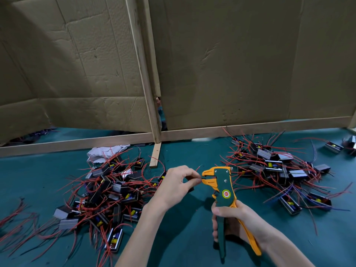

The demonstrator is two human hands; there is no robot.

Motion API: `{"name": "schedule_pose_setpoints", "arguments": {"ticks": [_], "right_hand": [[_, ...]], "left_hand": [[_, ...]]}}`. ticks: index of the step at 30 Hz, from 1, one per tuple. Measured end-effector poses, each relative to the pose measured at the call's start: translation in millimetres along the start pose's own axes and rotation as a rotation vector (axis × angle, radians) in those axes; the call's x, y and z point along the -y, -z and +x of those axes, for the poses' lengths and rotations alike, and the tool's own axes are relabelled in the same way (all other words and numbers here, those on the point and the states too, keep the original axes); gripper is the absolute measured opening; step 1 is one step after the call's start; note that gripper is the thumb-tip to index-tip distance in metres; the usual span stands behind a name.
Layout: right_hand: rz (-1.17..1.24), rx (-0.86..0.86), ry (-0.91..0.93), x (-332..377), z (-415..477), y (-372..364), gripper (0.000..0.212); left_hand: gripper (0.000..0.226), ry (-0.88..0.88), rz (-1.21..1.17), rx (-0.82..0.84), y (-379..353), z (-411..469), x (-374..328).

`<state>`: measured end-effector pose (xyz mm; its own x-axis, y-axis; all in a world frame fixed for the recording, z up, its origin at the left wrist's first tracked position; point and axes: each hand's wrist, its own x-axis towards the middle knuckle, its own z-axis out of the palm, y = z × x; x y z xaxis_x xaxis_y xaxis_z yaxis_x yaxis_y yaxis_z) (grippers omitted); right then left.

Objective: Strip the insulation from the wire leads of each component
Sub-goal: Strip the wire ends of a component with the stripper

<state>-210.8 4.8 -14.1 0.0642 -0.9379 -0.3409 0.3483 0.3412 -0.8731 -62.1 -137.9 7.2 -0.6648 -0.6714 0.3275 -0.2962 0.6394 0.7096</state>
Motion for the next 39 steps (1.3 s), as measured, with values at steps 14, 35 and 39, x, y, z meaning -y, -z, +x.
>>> {"name": "schedule_pose_setpoints", "arguments": {"ticks": [14, 35, 39], "right_hand": [[-0.016, -0.224, 0.020, -11, 9, -14, 0.024], [0.353, -0.060, 0.045, -10, 16, -1, 0.020], [0.416, -0.063, -0.023, -9, 23, 0, 0.019]], "left_hand": [[0.007, 0.055, 0.130, -0.011, -10, 0, 3], [0.036, -0.209, 0.114, 0.394, -89, 65, -130], [0.027, -0.057, 0.215, 0.073, -49, 42, -86]]}}
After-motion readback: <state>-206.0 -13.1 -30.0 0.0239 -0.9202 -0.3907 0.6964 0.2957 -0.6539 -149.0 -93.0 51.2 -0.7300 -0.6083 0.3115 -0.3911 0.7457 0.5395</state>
